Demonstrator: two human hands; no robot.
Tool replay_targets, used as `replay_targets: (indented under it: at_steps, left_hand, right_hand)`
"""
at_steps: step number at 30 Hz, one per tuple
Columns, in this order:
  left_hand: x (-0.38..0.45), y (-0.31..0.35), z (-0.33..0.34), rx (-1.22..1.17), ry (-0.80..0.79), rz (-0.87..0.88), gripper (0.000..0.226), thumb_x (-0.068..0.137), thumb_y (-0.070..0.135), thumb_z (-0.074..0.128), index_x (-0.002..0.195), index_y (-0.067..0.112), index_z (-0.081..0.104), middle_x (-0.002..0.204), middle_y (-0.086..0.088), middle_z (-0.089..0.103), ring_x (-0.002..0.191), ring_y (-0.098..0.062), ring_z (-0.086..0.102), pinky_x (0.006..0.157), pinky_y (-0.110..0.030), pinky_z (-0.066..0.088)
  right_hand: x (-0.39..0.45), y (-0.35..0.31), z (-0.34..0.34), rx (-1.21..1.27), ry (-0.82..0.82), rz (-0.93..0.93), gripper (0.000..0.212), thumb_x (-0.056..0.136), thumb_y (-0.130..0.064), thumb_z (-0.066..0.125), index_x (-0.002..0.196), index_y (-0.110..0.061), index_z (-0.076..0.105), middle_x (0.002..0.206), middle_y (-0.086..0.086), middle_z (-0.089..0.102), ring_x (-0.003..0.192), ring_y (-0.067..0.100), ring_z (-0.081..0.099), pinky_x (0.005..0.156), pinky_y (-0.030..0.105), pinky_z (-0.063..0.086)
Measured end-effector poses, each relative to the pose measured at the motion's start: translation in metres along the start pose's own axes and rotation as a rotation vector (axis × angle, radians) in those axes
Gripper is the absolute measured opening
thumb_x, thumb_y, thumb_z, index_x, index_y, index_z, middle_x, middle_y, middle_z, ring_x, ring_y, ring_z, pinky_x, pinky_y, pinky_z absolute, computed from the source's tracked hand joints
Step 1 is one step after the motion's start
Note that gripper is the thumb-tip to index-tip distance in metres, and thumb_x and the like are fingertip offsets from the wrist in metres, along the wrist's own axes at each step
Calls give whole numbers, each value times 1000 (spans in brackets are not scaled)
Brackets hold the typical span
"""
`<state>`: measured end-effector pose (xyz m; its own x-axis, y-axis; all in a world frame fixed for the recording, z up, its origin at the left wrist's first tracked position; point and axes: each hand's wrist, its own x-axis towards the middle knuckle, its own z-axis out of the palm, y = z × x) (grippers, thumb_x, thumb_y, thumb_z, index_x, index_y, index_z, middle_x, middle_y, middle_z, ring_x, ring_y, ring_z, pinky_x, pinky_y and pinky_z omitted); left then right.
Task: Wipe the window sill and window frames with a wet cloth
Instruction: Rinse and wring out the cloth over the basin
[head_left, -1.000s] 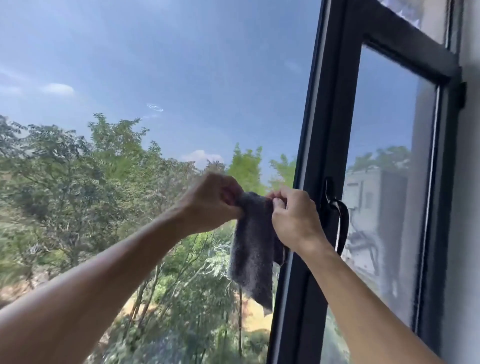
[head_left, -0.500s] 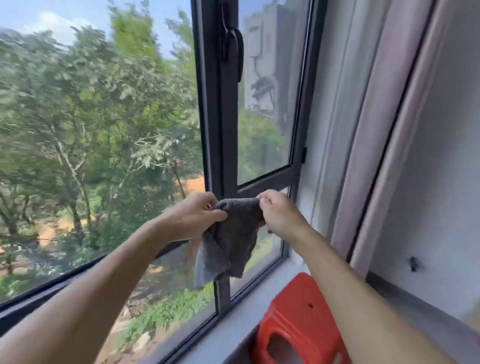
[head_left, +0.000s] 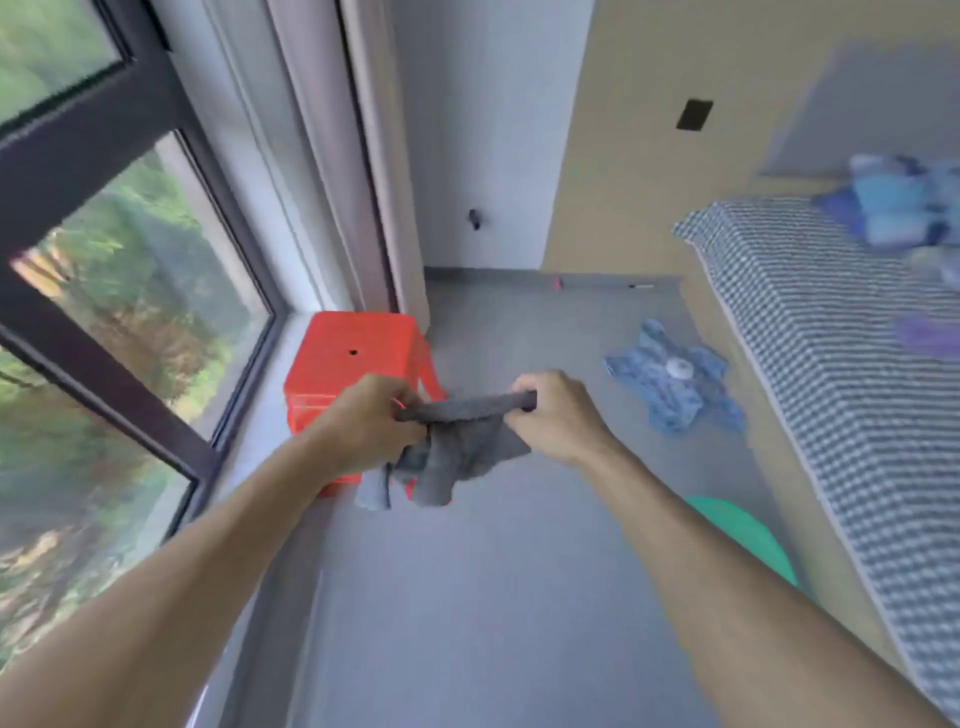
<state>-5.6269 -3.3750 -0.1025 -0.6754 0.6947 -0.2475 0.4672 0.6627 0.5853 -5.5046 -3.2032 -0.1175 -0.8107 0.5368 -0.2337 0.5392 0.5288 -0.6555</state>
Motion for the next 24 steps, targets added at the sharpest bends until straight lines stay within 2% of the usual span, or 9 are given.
replay_targets:
  at_steps: [3, 6, 10, 13, 15, 18, 21, 24]
  left_hand:
    - [29, 44, 76, 101, -136, 96, 18, 78, 7, 68, 80, 23, 63, 61, 10, 53, 57, -10, 50, 53, -18, 34]
    - [57, 94, 153, 221, -193, 148, 15, 80, 16, 68, 93, 24, 67, 76, 4, 57, 73, -20, 54, 66, -25, 39]
    - [89, 153, 251, 383, -227, 182, 21, 82, 24, 60, 102, 24, 66, 102, -4, 65, 92, -29, 60, 71, -33, 45]
    - [117, 194, 327, 466, -294, 232, 22, 90, 25, 52, 111, 22, 59, 110, -9, 61, 98, -32, 58, 74, -34, 42]
    - [137, 218, 379, 484, -383, 243, 22, 91, 27, 53, 111, 20, 56, 98, -5, 59, 92, -30, 58, 72, -32, 43]
    - [172, 238, 450, 455, -509, 246, 18, 84, 20, 57, 102, 21, 55, 76, 3, 62, 77, -20, 59, 64, -28, 44]
    - [215, 242, 528, 424, -583, 287, 14, 83, 17, 55, 97, 20, 54, 88, -3, 69, 85, -24, 65, 74, -37, 52]
    - [258, 227, 619, 422, -523, 338, 12, 87, 13, 51, 92, 23, 48, 97, -5, 62, 84, -27, 56, 65, -33, 42]
  right_hand:
    - [-16, 100, -18, 6, 86, 176, 9, 85, -19, 56, 78, -25, 57, 78, -2, 62, 85, 28, 61, 71, 31, 45]
    - [-38, 191, -40, 4, 177, 342, 11, 89, -27, 56, 79, -25, 53, 74, -11, 56, 86, 25, 52, 83, 37, 42]
    - [-52, 289, -67, 116, 305, 516, 13, 89, -27, 59, 79, -29, 52, 92, 1, 67, 100, 31, 60, 99, 49, 43]
    - [-54, 369, -82, 197, 390, 612, 11, 87, -19, 57, 83, -29, 55, 97, 4, 69, 102, 32, 61, 95, 49, 46]
    - [-53, 428, -87, 233, 419, 670, 14, 87, -16, 55, 85, -29, 58, 97, 3, 69, 101, 31, 61, 93, 47, 48]
    - [-42, 508, -86, 283, 428, 756, 18, 87, -12, 53, 92, -26, 64, 98, 2, 69, 100, 29, 61, 91, 43, 50]
    - [-22, 587, -69, 317, 446, 802, 23, 88, -6, 52, 100, -19, 67, 95, 2, 67, 96, 26, 61, 78, 32, 48]
    - [5, 672, -42, 346, 459, 803, 18, 87, -2, 54, 91, -15, 65, 80, -1, 61, 84, 23, 59, 63, 27, 37]
